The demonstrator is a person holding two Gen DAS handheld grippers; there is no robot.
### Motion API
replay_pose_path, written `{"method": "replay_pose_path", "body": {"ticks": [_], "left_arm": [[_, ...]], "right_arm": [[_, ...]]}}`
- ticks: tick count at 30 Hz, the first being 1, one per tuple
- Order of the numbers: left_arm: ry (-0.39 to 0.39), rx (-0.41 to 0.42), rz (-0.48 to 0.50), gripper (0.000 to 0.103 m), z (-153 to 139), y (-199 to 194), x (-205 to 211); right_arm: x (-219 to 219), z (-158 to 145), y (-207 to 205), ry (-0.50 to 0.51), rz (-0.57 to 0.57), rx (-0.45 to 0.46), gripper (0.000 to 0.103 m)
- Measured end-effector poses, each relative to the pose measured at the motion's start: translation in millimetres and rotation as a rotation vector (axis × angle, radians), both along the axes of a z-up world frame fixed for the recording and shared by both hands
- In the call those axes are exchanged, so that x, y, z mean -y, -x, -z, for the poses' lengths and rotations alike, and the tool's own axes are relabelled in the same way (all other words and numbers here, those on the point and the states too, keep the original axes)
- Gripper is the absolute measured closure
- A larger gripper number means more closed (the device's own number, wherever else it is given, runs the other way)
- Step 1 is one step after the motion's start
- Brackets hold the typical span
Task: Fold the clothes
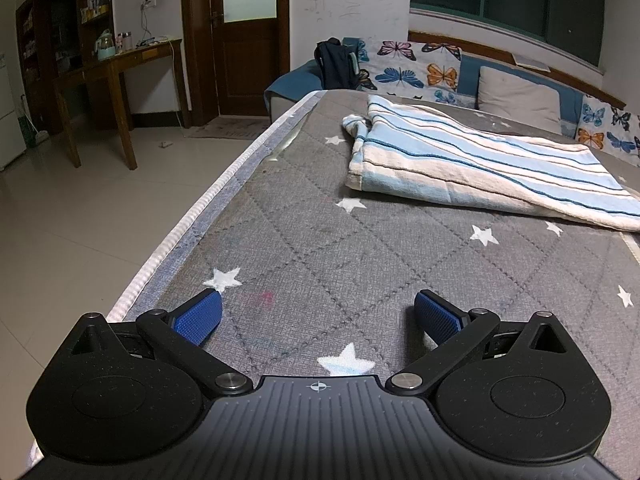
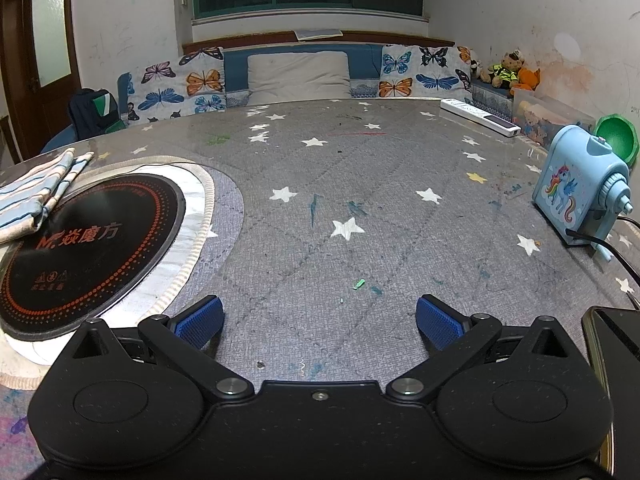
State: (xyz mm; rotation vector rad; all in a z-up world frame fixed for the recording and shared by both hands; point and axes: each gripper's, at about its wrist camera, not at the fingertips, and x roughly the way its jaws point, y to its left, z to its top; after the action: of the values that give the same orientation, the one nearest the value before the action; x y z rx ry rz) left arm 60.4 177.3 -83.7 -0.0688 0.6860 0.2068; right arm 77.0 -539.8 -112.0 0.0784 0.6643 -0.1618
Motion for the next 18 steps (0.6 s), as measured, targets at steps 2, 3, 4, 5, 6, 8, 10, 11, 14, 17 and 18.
{"method": "replay_pose_path", "body": {"ticks": [2,3,4,5,6,8,10,11,14,17,18], "left_arm": [[0.001,0.0,0.0,0.0,-0.1,0.3,-0.7],[0.0,0.0,0.0,0.0,-0.2,0.2,-0.5],[-0.001,0.0,0.0,0.0,-0.4,-0.1,0.0],[0.0,0.0,0.0,0.0,-0.2,0.2,-1.8],[0.0,0.0,0.0,0.0,0.0,0.1,-1.9],[-0.002,0.0,0.0,0.0,0.4,0.2,-2.5],[-0.002,0.0,0.0,0.0,0.6,0.6,-4.1],[-0.003,0.0,0.0,0.0,0.5,0.3,-3.2],[-0.004,-0.001,0.0,0.0,0.4,-0.7,-0.9],[-0.003,-0.001,0.0,0.0,0.6,-0.4,-2.6],[-0.002,-0.001,0.0,0.0,0.3,-0.7,-1.4]], "right_arm": [[-0.3,-0.2,-0.2,0.002,0.0,-0.001,0.0],[-0.4,-0.2,-0.3,0.002,0.0,-0.001,0.0],[-0.5,-0.2,-0.3,0.002,0.0,-0.001,0.0],[-1.1,-0.2,-0.5,0.001,0.0,-0.001,0.0],[-2.3,-0.3,-0.9,0.002,0.0,-0.001,0.0],[-2.2,-0.4,-0.8,0.002,0.0,-0.001,0.0],[-1.3,-0.3,-0.5,0.002,0.0,-0.001,0.0],[-1.4,-0.1,-0.6,0.003,0.0,-0.001,0.0],[-1.7,0.3,-0.8,0.003,0.0,-0.001,0.0],[-1.9,0.1,-0.8,0.003,0.0,-0.001,0.0],[-1.9,0.0,-0.8,0.003,0.0,-0.001,0.0]]}}
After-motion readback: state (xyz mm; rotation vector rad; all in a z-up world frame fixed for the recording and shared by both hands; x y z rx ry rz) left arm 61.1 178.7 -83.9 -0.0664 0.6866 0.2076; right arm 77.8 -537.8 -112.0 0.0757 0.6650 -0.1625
